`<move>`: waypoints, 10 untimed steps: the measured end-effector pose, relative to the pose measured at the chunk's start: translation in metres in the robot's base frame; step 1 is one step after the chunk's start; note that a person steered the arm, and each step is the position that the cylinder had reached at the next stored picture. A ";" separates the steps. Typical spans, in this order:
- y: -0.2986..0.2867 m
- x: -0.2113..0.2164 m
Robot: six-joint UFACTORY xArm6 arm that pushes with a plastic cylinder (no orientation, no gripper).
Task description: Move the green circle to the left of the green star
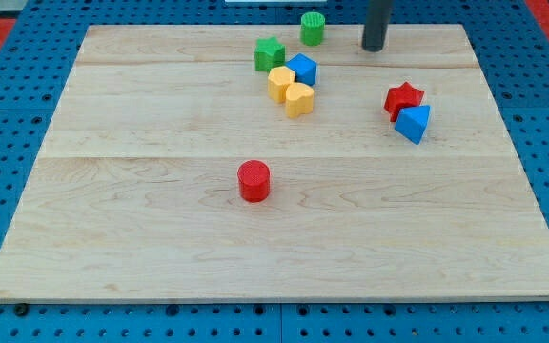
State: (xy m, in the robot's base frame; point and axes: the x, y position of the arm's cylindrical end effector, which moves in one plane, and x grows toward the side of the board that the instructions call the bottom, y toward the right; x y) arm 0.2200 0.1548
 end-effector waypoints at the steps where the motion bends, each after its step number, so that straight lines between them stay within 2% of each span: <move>1: 0.015 -0.028; 3: -0.025 -0.028; 4: -0.076 -0.028; 5: -0.156 -0.021; 6: -0.237 -0.002; 8: -0.333 0.058; 9: -0.378 0.039; 10: -0.383 -0.020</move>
State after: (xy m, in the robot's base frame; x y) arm 0.1996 -0.2281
